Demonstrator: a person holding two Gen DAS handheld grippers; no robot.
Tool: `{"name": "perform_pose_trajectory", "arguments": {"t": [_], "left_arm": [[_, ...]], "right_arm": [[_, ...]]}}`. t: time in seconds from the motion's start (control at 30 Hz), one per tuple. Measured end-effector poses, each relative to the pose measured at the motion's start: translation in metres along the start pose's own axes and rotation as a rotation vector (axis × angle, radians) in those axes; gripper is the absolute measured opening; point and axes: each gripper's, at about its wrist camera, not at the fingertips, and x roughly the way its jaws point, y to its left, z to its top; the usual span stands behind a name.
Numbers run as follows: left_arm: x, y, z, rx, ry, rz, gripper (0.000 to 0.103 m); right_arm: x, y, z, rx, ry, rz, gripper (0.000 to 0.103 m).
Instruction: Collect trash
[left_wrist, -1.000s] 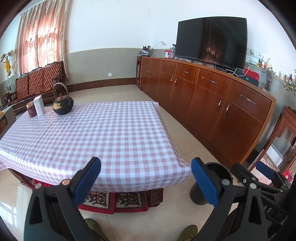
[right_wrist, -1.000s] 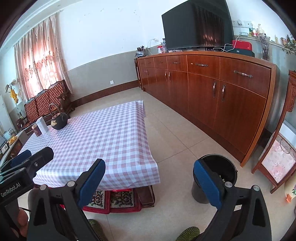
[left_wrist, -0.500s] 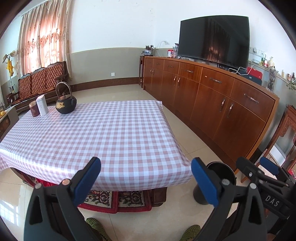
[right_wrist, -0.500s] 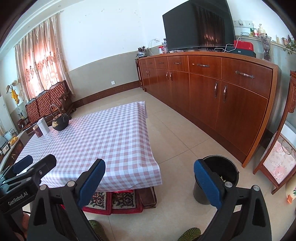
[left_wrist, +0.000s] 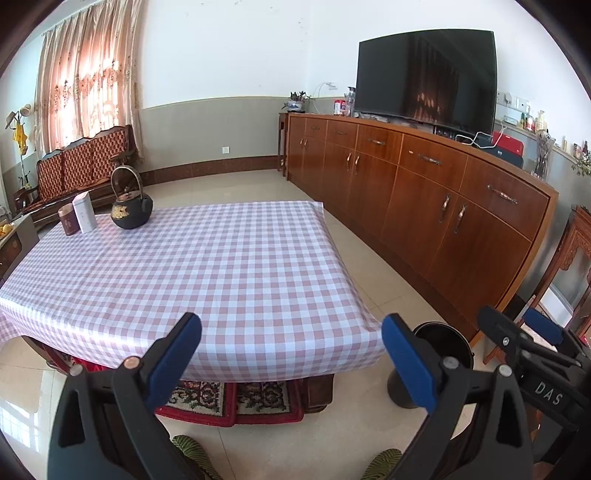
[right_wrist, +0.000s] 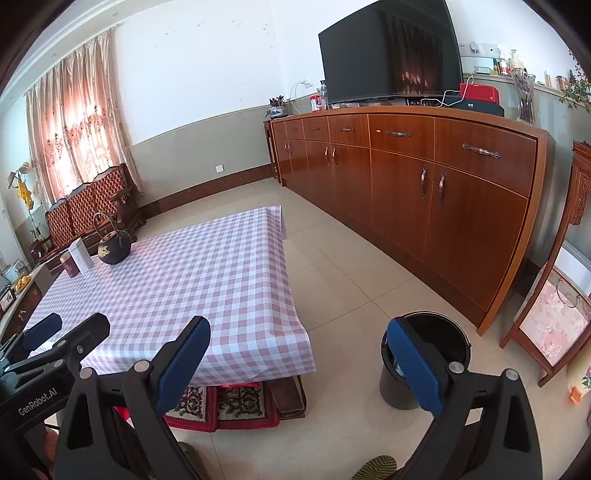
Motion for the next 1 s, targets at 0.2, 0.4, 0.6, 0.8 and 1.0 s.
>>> {"name": "perform_pose_trajectory", "arguments": {"t": [0.2,0.4,0.6,0.8,1.0], "left_arm": [[0.0016,0.001,-0.0002,0.001,0.007,0.005,0.099],[0.0014,0.0018,0.0,-0.001,0.005,0.005,0.099],[0.002,0.0027,-0.0004,-0.003,0.008,0.006,0.099],[0.0029,0.0042,-0.0018,-0.008,0.013,0.009,0.099],[0.0042,0.0045,-0.002,-0.009,0.017,0.011,0.099]], "right_arm": [[-0.0003,-0.0003,0.0004,-0.002,-0.001,0.003,0.098],[-0.0005,0.001,-0.0002,-0.007,-0.005,0.008,0.098],[-0.0008,0.0013,-0.0003,-0.007,-0.006,0.011,0.098],[0.0,0.0025,0.0005,-0.007,-0.005,0.014,0.098],[0.0012,0.0041,-0.0002,-0.01,-0.001,0.015,0.098]]}}
